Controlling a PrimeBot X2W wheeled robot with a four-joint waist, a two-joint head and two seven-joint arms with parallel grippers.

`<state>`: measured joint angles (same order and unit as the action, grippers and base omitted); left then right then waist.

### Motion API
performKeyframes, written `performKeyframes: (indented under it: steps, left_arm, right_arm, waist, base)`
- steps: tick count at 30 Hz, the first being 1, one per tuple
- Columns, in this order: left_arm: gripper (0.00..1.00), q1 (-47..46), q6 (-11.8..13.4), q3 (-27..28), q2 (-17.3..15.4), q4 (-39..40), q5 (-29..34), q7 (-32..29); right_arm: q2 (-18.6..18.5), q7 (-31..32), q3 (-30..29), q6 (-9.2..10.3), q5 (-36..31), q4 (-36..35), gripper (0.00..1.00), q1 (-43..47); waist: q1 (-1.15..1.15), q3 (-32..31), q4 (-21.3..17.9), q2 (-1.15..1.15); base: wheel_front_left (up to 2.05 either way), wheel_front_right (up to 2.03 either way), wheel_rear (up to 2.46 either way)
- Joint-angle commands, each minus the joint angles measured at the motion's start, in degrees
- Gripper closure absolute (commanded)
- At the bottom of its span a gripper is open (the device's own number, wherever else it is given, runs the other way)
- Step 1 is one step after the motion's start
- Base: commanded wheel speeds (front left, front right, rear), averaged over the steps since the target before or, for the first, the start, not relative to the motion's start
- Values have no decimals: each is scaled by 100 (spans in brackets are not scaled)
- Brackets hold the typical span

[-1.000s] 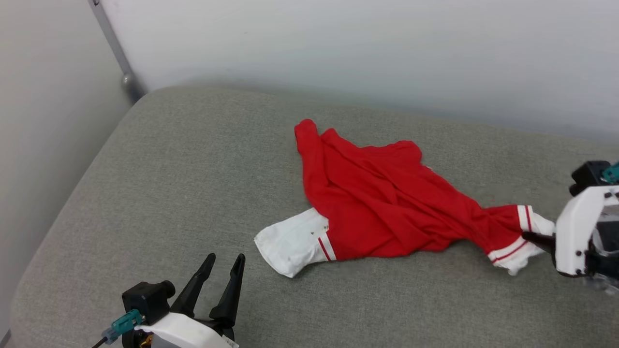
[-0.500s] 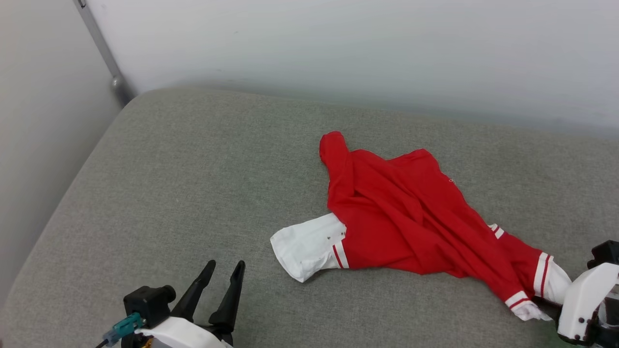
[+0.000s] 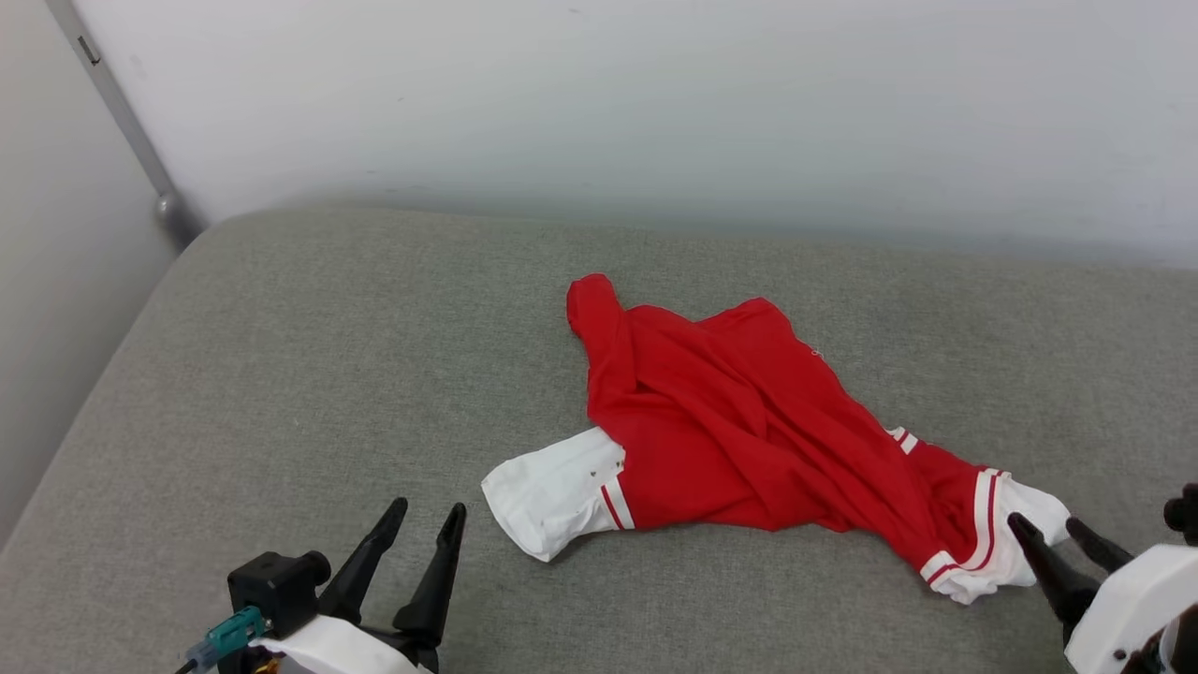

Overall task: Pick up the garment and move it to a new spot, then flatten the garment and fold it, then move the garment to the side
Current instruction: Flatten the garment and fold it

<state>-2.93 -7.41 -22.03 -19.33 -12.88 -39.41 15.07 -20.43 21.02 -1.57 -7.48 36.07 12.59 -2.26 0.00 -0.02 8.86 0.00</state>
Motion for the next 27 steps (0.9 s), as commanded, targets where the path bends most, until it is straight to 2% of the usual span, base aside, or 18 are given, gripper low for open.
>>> performKeyframes:
  steps: [1, 7, 11, 17, 22, 27]
  left_arm:
    - [0, -34, -14, -103, -62, 6, 27, 9]
    - [0, -318, -13, -548, -473, -87, -100, -272]
    - [0, -630, -8, -785, -833, -153, -197, -764]
    - [0, -1027, -8, -1194, -1301, -131, 12, -1502]
    - [0, -1178, -7, -1523, -1377, 47, -115, -1744]
    - [0, -1325, -6, -1605, -1313, -109, -147, -1814]
  right_arm:
    - [44, -211, -38, 0, -85, -197, 0, 183]
    - [177, -1056, 14, 0, -254, -576, 0, 668]
    - [149, -1663, 222, 0, -300, -512, 0, 769]
    - [13, -2750, 692, 0, -376, -172, 0, 843]
    - [74, -3344, 970, 0, -215, 346, 0, 851]
    - [143, -3530, 1127, 0, -104, 614, 0, 693]
  waist:
    - [0, 11, -48, 0]
    - [0, 52, -267, 0]
    - [0, 88, -446, 0]
    - [0, 182, -745, 0]
    - [0, 297, -985, 0]
    - [0, 437, -1210, 0]
  base:
    - [0, 0, 0]
    - [0, 0, 0]
    - [0, 0, 0]
    - [0, 0, 0]
    - [0, 0, 0]
    - [0, 0, 0]
